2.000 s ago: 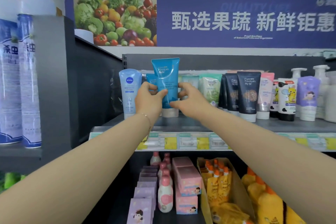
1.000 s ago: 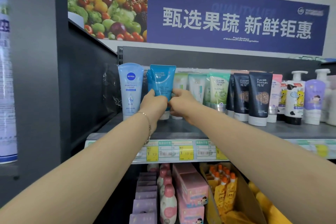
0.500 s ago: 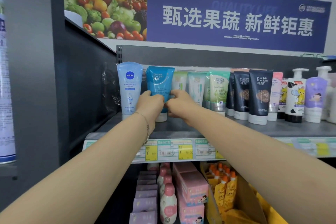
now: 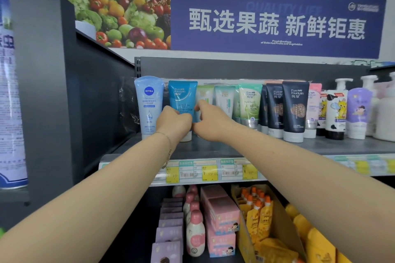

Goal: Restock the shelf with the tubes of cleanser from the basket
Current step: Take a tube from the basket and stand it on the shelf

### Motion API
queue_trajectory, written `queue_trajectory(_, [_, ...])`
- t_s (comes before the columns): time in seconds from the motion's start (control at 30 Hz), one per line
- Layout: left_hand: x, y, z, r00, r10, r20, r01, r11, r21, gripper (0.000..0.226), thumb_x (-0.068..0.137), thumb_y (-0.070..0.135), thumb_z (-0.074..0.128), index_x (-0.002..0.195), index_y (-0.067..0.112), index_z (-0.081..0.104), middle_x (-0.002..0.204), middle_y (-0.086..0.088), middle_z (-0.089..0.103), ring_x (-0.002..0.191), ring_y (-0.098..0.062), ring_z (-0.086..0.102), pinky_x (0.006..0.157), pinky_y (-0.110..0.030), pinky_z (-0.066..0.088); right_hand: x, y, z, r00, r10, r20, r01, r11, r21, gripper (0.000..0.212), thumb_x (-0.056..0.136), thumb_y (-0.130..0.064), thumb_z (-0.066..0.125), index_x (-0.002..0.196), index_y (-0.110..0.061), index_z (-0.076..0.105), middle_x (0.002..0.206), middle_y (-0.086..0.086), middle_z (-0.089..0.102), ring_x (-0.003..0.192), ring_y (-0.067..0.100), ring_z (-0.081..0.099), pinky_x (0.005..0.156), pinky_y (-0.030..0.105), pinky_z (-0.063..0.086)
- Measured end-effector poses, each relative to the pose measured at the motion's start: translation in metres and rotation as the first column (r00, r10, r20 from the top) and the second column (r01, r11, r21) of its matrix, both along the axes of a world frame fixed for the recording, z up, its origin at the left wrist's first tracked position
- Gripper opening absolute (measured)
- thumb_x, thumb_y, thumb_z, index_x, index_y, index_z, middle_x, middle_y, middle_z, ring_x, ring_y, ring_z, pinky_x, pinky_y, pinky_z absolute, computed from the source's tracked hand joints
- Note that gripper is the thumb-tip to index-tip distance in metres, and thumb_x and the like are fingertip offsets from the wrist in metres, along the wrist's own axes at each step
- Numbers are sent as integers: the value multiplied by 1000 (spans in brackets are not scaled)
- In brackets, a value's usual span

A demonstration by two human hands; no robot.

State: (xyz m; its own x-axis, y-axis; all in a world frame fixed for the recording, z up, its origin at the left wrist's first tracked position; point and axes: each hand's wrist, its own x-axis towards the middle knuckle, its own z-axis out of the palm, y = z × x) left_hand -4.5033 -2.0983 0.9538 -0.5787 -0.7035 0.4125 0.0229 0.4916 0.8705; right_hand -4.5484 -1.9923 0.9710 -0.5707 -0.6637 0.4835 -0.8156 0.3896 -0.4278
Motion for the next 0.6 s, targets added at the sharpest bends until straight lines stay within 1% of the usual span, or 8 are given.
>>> queue_trajectory(0.07, [7, 6, 3, 1000, -6, 20, 8, 994, -105, 20, 85, 14, 57, 104, 8, 56, 92, -4, 59, 85, -19, 56, 74, -31, 48, 4, 8, 2, 997, -28, -70, 31, 998, 47, 31, 88, -20, 61, 116, -12, 50, 83, -7, 49, 76, 12, 52, 60, 24, 43])
queue_trajectory(0.13, [13, 12, 7, 999, -1, 32, 8, 974, -225, 17, 85, 13, 56, 102, 10, 55, 93, -2, 58, 92, -22, 56, 80, -35, 50, 6, 16, 3, 987, -78, -141, 91, 992, 86, 27, 87, -25, 61, 112, -15, 55, 92, -2, 57, 84, 19, 57, 71, 33, 51])
queue_trajectory(0.2, [18, 17, 10, 999, 10, 39, 5, 933, -361, 20, 86, 15, 56, 106, 13, 54, 103, -3, 58, 95, -22, 55, 83, -34, 49, 8, 25, 4, 960, -144, -239, 174, 979, 108, 27, 88, -30, 58, 111, -17, 56, 103, 0, 60, 92, 23, 59, 77, 36, 53])
queue_trajectory(0.27, [22, 22, 12, 998, 13, 58, 17, 877, -481, 20, 86, 17, 56, 106, 15, 54, 105, -3, 57, 93, -21, 55, 81, -33, 47, 11, 34, 3, 919, -199, -340, 246, 964, 100, 30, 89, -34, 54, 113, -17, 55, 106, 1, 60, 96, 25, 60, 76, 36, 51])
queue_trajectory(0.33, [25, 28, 10, 996, -4, 88, 52, 837, -545, 19, 86, 18, 55, 105, 17, 53, 102, -2, 59, 90, -22, 56, 80, -33, 48, 11, 41, 0, 882, -226, -412, 276, 959, 64, 31, 89, -36, 51, 113, -17, 55, 108, 2, 61, 99, 27, 60, 74, 35, 48])
queue_trajectory(0.43, [29, 41, 6, 995, -13, 104, 73, 790, -609, 17, 86, 20, 55, 103, 20, 52, 96, -1, 61, 88, -23, 58, 81, -38, 51, 12, 53, -7, 852, -262, -454, 295, 955, 2, 31, 90, -39, 50, 112, -18, 55, 110, 3, 59, 97, 26, 60, 71, 34, 46])
queue_trajectory(0.53, [33, 56, 0, 998, -3, 55, 39, 741, -671, 13, 85, 19, 53, 99, 21, 52, 91, 0, 62, 84, -22, 57, 80, -40, 51, 14, 69, -14, 842, -281, -461, 289, 956, -56, 32, 90, -40, 51, 114, -18, 53, 112, 3, 55, 98, 27, 58, 75, 37, 48])
queue_trajectory(0.6, [37, 69, -7, 999, 5, 32, 19, 704, -710, 12, 86, 20, 53, 98, 22, 53, 88, 2, 61, 82, -21, 56, 77, -41, 51, 14, 83, -19, 840, -272, -469, 261, 961, -90, 30, 90, -38, 50, 112, -18, 53, 110, 3, 55, 98, 26, 57, 74, 37, 47])
